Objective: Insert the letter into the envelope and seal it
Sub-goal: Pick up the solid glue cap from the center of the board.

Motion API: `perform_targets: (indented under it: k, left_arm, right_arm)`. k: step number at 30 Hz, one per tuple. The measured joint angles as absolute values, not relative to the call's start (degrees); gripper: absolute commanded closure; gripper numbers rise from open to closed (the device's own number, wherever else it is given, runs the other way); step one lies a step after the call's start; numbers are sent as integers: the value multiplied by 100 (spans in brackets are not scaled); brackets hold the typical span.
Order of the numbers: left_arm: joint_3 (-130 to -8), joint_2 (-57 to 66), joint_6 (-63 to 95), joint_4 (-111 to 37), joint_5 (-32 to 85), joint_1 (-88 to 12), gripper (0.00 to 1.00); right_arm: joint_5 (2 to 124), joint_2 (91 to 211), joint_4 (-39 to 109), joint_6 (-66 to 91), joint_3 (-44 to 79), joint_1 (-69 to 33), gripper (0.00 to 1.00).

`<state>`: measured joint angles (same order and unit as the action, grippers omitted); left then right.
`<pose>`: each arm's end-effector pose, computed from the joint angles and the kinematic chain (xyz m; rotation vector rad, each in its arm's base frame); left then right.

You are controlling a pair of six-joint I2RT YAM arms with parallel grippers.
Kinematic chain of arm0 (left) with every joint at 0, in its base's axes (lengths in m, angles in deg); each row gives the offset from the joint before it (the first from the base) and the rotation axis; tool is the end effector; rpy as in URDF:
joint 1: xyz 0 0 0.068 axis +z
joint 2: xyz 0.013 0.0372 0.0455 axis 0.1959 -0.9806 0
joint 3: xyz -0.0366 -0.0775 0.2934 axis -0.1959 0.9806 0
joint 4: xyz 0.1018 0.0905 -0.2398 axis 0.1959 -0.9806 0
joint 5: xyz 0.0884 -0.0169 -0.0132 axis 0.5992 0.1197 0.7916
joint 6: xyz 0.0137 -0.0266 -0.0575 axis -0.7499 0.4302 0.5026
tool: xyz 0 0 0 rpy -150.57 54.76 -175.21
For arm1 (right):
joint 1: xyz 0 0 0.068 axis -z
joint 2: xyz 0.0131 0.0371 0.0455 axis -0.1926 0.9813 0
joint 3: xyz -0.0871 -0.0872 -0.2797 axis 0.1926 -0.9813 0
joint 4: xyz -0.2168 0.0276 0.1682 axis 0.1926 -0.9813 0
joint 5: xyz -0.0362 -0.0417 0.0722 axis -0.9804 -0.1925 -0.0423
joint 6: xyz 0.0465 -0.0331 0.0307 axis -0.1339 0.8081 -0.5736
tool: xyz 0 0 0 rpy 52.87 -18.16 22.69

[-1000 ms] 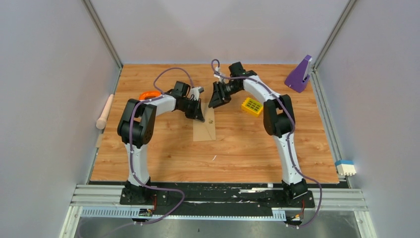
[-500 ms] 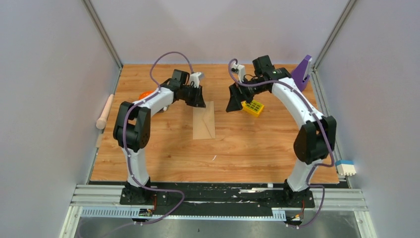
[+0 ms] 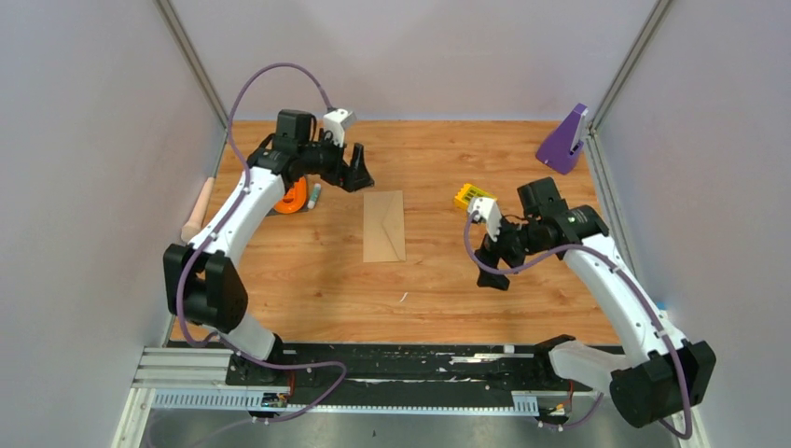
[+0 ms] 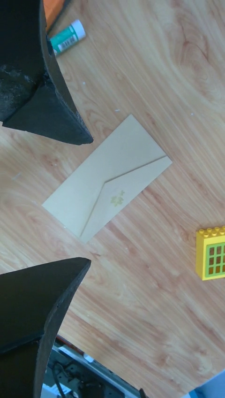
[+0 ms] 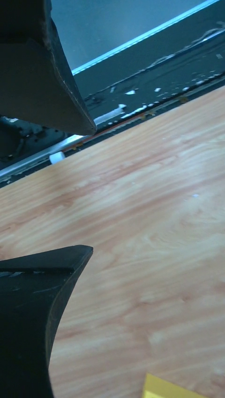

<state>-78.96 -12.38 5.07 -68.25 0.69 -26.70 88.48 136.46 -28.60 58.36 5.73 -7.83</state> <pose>0.3681 -0.1307 0.3500 0.6058 2.1588 -0.8168 0.1894 0.0944 0.3273 -1.3823 2.1729 0.6709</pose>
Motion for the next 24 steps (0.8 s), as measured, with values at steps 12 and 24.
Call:
perform_targets:
  k: [12, 24]
  left_arm:
    - [-7250, 180, -710, -8018, 58, -2403, 0]
    - [-6769, 292, -1348, -8575, 73, -2348, 0]
  right_arm:
    - [8240, 12816, -3680, 7250, -819, -788, 18]
    - [7390, 12217, -3803, 8293, -1702, -799, 0]
